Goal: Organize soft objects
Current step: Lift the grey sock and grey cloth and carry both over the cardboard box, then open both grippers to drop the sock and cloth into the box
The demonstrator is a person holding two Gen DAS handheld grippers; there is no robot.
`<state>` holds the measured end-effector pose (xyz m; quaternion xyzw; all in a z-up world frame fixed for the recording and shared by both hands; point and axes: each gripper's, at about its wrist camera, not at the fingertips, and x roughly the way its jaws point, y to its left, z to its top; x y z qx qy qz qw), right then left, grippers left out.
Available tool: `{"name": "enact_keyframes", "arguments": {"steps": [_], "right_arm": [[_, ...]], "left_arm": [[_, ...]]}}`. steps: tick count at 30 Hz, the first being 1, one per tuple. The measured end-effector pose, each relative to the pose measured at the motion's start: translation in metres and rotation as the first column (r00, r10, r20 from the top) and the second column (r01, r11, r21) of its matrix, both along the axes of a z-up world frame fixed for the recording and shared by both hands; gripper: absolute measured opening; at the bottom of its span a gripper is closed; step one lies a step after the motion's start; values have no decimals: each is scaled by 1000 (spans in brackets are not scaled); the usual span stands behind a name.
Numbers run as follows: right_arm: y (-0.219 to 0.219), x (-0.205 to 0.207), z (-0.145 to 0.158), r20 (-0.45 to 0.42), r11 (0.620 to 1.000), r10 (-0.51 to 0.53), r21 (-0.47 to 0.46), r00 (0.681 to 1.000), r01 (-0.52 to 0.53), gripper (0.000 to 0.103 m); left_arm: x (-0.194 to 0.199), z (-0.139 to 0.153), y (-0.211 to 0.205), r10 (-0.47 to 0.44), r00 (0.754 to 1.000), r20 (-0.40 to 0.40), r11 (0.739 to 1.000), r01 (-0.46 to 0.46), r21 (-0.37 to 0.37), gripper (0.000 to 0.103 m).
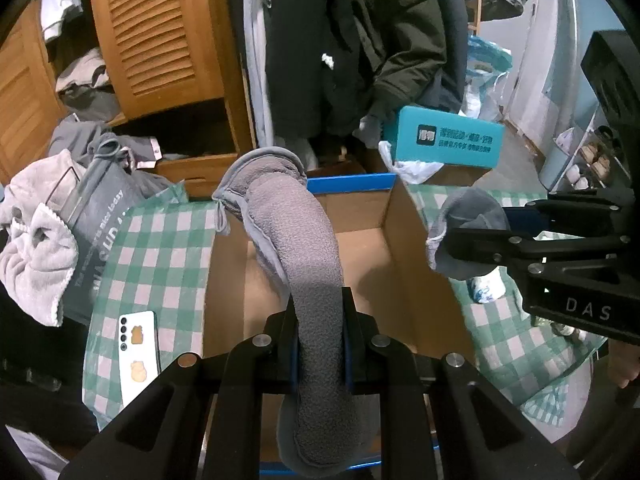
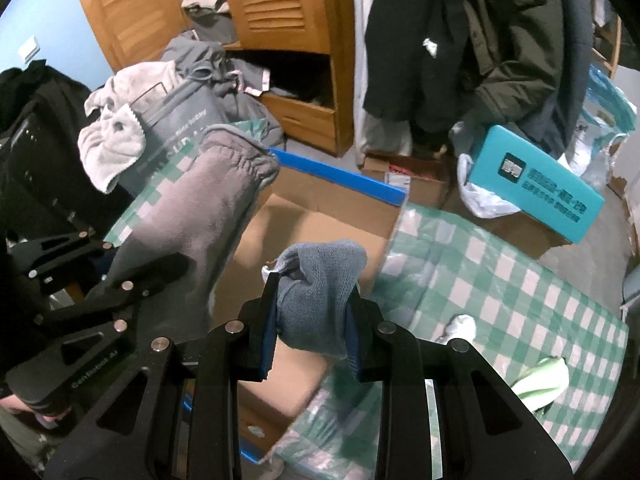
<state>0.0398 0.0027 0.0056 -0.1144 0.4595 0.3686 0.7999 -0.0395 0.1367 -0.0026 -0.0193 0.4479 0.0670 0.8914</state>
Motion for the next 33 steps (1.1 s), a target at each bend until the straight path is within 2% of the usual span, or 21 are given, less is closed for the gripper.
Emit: {"name": "enact_keyframes", "arguments": {"steps": [11,14,16,18,20,25,33], "right_arm": [[15,2,-23,-75,1000,16,-15,997,-18,30],[15,2,-24,-73,1000,15,-22,997,-16,38],[14,3,-23,-71,1000,11,-21,997,-12,50],[12,3,-22,-62,1000,4,-19,998,-6,54],[9,5,-21,-59,1000,-4,-15,998,3,55],[0,9,-18,-62,1000,-26,-6,998,26,60],[-17,12,-15,-65,998,-59,5,996,59,62]], "left_arm": [[5,-13,4,8,999,-48,1000,-8,15,19],[5,-14,4,15,998,-54,999,-13,30,28],[4,-12,3,18,999,-43,999,-16,47,34],[4,-10,3,19,999,-33,999,-17,51,40],[4,-8,4,18,1000,-24,999,-16,46,44],[6,-9,1,11,1000,-28,999,-10,43,46],[10,-10,-14,-22,999,-30,998,24,52,50]]}}
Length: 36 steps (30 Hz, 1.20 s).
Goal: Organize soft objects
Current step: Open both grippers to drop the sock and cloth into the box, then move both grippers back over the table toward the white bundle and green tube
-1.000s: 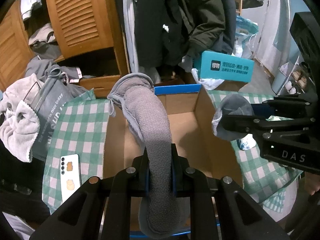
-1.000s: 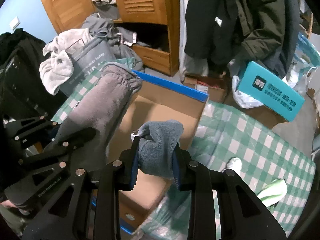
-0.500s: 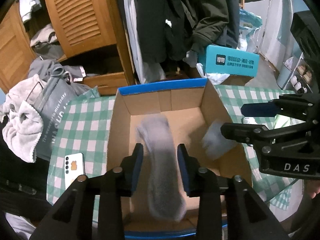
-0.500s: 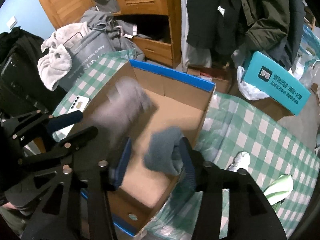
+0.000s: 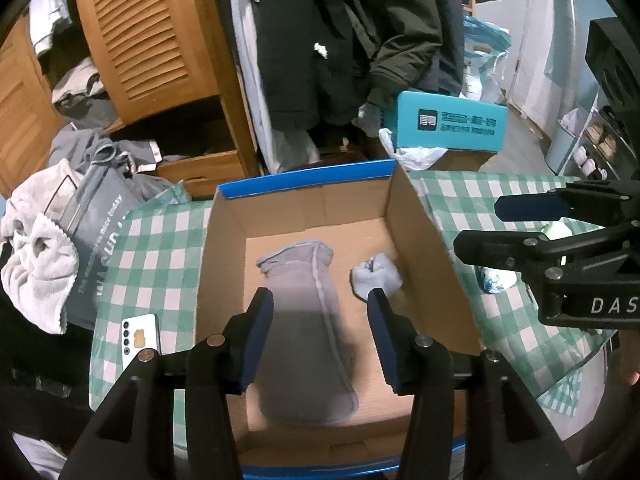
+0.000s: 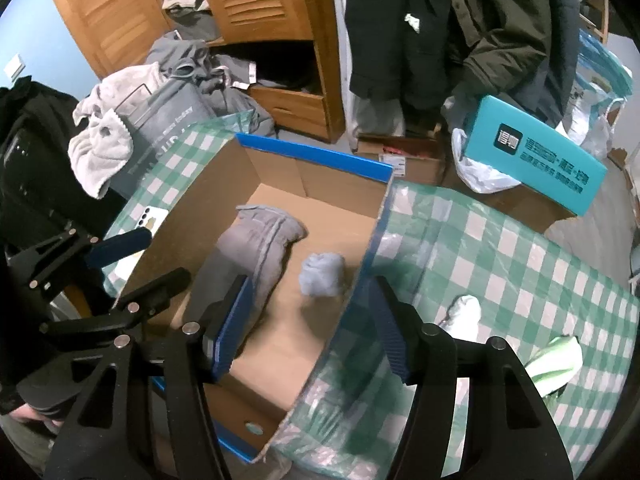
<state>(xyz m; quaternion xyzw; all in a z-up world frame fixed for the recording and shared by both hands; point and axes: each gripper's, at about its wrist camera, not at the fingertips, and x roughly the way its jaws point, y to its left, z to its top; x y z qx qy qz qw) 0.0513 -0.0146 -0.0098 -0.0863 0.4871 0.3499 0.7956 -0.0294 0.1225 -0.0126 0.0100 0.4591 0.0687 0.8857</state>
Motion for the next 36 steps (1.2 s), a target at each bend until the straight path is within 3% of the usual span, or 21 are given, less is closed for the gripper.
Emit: {"name": "enact_keyframes", "arguments": {"steps": [18,36], "right_arm": [[-65,10,-14,-28,994,-110,-17,993,110,64],[-148,26,-33,-52,966,-255,-41,965,254,66]], "left_arm": [[13,2,-51,-103,995,-10,995,103,9,64],[30,-1,-100,-174,984,-42,985,174,4,68]]}}
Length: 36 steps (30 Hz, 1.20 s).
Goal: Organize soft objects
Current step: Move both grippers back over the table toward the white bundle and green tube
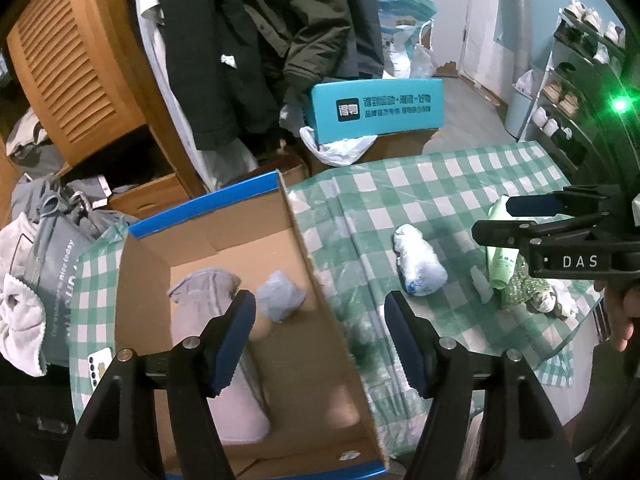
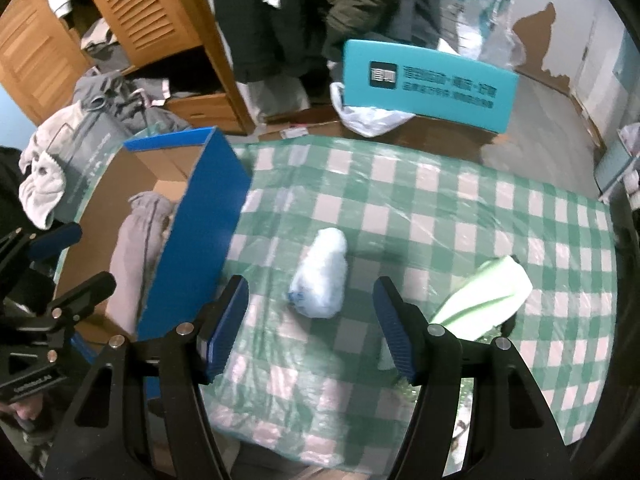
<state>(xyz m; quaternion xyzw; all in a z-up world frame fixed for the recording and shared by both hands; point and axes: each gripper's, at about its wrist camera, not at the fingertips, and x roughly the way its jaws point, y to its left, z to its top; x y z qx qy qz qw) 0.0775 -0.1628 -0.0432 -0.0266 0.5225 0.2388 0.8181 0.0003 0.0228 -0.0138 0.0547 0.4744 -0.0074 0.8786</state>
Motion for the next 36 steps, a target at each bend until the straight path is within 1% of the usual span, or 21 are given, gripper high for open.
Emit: {"name": "enact_keyframes", "arguments": {"steps": [5,14,18,22,26,36], "right_arm": [[-19,4,-5,-4,999,-31,-13,1000,31,69],[-60,19,-15,-34,994,-105,-34,994,104,70],[-82,30,-23,-68,989,-146,-47,987,143,71],[-111,44,-36,-135,975,-220,-26,966,219,71],[-129,54,-52,-188,962,-271,-16,944,273,72],[-141,67,-89,-262,953,-302,-53,917,299,71]], "left_arm": [[7,-3,-14,-14,1000,-25,999,13,-34,68],[25,-11,-41,-41,997,-62,998,38,-51,69],[37,-15,-55,-66,995,-75,997,62,-50,74],[52,-23,-67,-80,992,-96,996,75,-53,74],[67,-35,-76,-89,988,-126,995,83,-56,74],[101,-70,-91,-100,974,-202,994,88,-69,74]]}}
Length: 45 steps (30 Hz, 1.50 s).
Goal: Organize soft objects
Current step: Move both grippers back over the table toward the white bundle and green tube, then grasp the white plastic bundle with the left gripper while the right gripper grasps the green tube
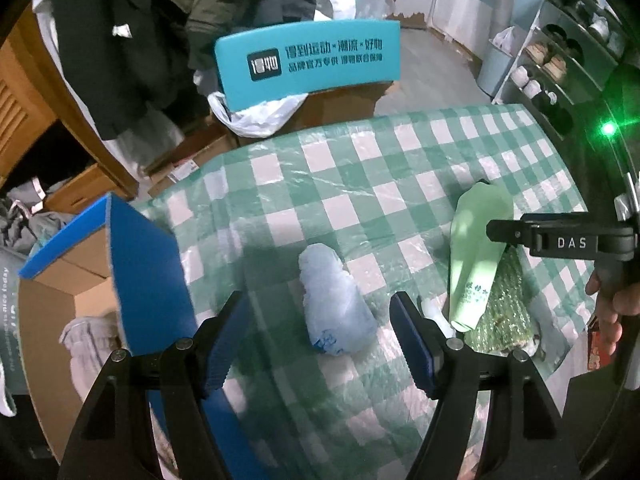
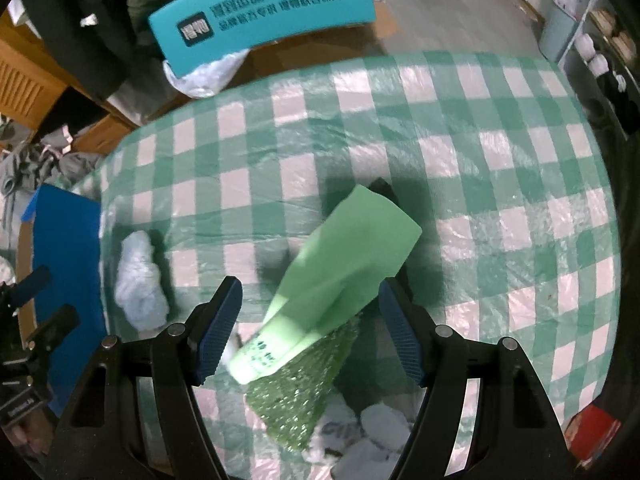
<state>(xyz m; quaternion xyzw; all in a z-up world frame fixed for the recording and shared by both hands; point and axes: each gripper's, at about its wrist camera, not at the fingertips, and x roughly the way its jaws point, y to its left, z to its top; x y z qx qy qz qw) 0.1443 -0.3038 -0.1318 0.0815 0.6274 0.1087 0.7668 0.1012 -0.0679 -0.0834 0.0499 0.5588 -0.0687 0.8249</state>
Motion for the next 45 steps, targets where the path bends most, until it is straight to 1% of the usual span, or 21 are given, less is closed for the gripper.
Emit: {"name": "enact_keyframes", "arguments": {"steps": [8,13,17,20,22,25,27,31,36,38,40,41,42,45], "right_arm": [[-6,5,-28,-73,1000,-20,20,997,21,72],[-2,5,-36,-99,1000,-14,18,995,15,72],[6,12,-39,-91,1000,2,11,996,-1,72],[16,15,-40,-59,999,50,-19,997,-51,71],[22,17,-40,-46,997,70,-29,996,-71,60],[30,21,-46,-55,995,94,-19,994,-95,28],[34,21,-47,-50,995,101,-10,994,-101,17],[44,21,-39,-9,992,128,14,992,-128,13],[63,17,-29,18,977,200,68,980,-201,13],[68,17,-28,21,975,209,69,978,-210,14],[70,18,-31,-6,978,200,57,980,-199,32],[70,18,-32,-15,981,189,44,982,-188,55],[71,18,-33,-14,984,177,23,984,-177,63],[74,17,-34,-10,984,180,12,984,-179,63]], "left_arm": [[14,-23,-7,-15,999,-48,1000,16,8,74],[21,-32,-9,-13,997,-74,1000,13,0,74],[22,-39,-9,-16,996,-87,1000,16,-2,74],[21,-42,-10,-22,995,-96,1000,22,-1,74],[20,-44,-9,-24,995,-99,1000,24,1,74],[20,-46,-6,-20,994,-104,1000,20,3,73],[21,-48,-4,-15,994,-107,1000,15,4,74],[22,-49,0,-1,994,-113,1000,0,-7,74],[20,-49,1,-2,993,-114,1000,1,-9,74],[20,-49,2,-1,993,-118,1000,0,-13,74],[21,-50,3,4,992,-124,1000,-6,-21,74],[22,-51,4,6,992,-127,1000,-9,-26,74],[22,-51,4,8,992,-130,999,-12,-31,74],[24,-53,4,12,991,-136,999,-18,-42,74]]}}
